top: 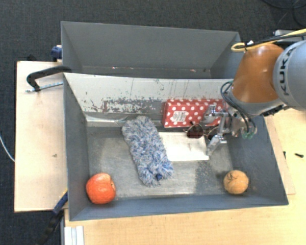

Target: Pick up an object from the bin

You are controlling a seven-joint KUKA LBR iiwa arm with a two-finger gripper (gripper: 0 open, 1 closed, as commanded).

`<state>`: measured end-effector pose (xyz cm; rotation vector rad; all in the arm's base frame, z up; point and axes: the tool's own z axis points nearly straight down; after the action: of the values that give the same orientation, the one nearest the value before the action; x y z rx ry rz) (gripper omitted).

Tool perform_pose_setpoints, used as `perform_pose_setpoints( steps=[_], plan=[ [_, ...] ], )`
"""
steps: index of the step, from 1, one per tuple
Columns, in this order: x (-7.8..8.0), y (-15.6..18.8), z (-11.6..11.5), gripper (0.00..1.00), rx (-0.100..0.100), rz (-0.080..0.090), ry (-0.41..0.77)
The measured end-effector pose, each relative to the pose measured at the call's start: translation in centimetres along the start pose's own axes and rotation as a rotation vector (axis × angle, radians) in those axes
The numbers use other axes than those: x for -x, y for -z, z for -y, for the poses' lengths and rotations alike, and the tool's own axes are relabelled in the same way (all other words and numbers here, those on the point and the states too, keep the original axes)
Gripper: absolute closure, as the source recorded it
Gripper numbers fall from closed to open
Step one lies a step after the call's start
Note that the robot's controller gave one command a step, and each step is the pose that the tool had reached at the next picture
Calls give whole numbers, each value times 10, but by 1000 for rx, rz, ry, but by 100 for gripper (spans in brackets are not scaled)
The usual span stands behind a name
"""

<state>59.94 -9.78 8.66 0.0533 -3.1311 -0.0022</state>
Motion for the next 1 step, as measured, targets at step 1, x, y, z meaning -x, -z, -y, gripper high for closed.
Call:
perform_pose_setpoints(
  steps=[1],
  plan=[
    [1, 36, 10, 0, -1, 18, -133]
  ],
)
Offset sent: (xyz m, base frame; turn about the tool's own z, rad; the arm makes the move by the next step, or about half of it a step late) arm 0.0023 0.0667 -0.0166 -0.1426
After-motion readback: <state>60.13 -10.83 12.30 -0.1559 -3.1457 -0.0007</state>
